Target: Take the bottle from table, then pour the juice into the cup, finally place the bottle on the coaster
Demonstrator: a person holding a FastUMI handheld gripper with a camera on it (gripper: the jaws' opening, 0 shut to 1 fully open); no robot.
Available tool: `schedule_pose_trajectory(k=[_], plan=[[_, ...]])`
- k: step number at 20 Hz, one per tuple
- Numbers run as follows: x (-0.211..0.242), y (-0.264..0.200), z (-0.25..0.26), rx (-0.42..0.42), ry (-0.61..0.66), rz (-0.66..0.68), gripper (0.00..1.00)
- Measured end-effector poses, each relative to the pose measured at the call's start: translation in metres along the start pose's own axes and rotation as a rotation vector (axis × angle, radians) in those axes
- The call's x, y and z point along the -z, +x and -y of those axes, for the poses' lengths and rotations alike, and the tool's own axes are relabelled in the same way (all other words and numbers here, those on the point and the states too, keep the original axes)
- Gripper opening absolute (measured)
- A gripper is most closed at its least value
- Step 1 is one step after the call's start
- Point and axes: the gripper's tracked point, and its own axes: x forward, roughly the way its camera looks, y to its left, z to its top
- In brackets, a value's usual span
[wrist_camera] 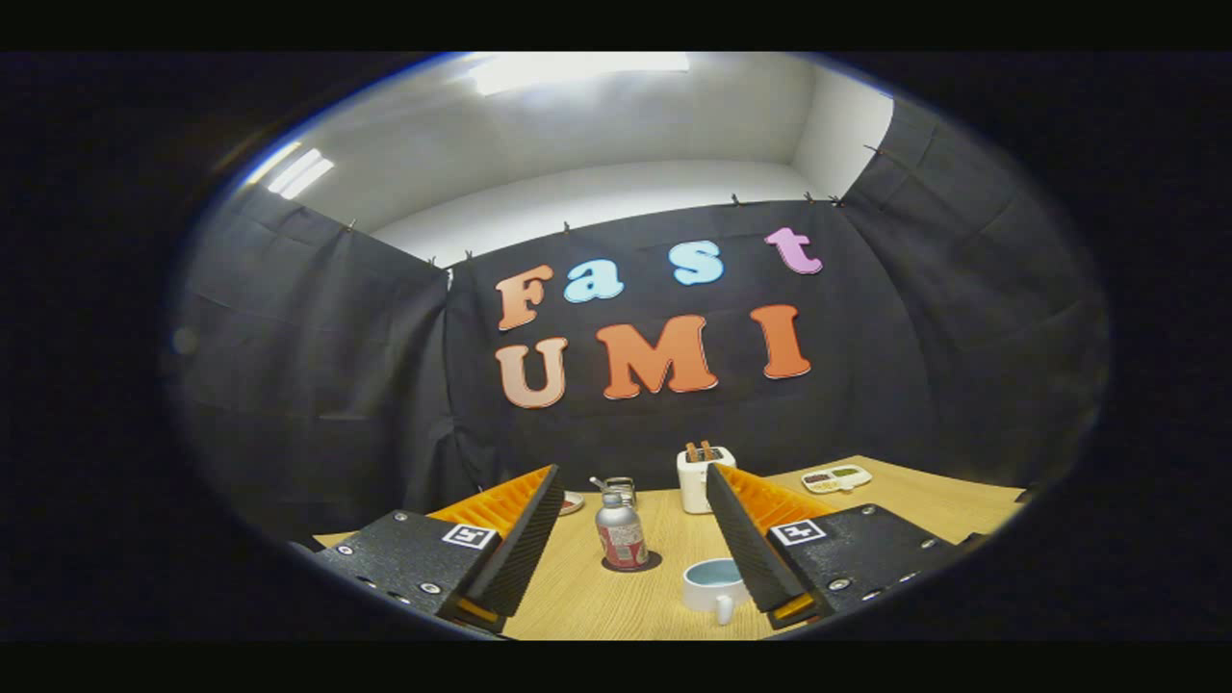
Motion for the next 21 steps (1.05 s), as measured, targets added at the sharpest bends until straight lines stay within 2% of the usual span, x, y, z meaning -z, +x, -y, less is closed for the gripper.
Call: schedule_pose_trajectory(k=[6, 21], plan=[[0.000, -0.005, 0.015, 0.021, 0.053, 0.026, 0.89], [0.001, -0.007, 0.002, -0.032, -0.025, 0.056, 0.91]])
